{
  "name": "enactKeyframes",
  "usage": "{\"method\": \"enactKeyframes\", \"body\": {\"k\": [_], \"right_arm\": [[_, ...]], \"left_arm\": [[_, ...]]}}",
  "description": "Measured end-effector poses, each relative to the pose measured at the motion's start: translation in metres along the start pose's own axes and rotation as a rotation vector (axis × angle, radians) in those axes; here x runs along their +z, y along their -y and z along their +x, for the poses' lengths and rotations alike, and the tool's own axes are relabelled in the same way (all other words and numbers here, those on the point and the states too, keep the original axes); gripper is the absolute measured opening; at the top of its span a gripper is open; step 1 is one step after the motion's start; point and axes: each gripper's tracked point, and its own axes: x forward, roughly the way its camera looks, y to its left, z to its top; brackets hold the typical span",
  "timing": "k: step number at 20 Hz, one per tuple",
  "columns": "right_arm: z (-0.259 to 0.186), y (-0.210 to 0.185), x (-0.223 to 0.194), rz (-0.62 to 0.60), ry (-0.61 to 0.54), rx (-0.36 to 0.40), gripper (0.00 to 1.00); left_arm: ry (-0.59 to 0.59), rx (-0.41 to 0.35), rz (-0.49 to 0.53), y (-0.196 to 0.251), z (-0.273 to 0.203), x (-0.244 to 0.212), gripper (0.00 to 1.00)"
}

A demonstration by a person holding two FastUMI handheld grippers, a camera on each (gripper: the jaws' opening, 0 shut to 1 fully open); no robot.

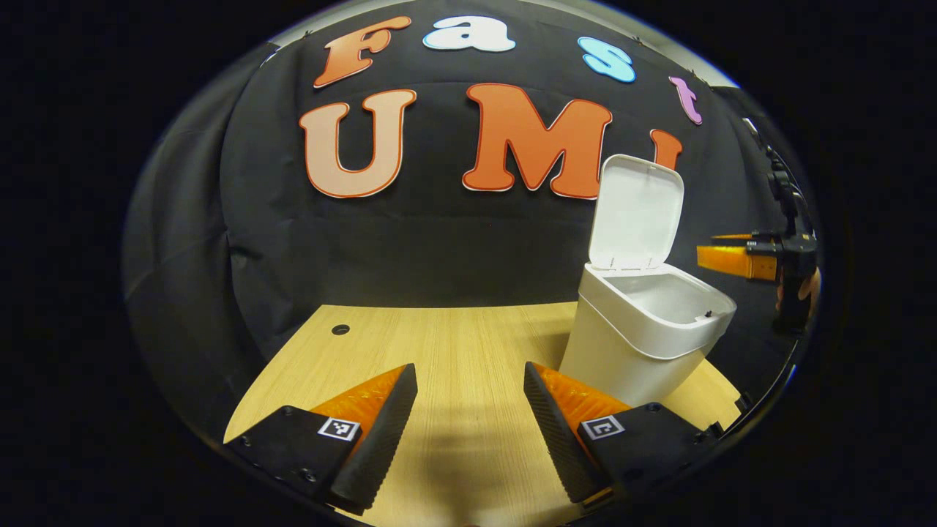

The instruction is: Press the lid of the desktop garbage bin to open it, pick up the crumpled paper on the desktop and throw it into the bin, then pick up the pop can on the desktop and drop it into the bin, and finally close the garbage bin lid.

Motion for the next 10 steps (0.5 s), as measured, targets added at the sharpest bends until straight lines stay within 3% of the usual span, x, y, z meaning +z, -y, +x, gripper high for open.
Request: {"method": "enactKeyframes", "body": {"k": [10], "right_arm": [[0.029,0.005,0.101,-0.079,0.155,-0.055,0.82]], "left_arm": [[0.008,0.045,0.012,-0.042,-0.012,-0.004,0.94]]}}
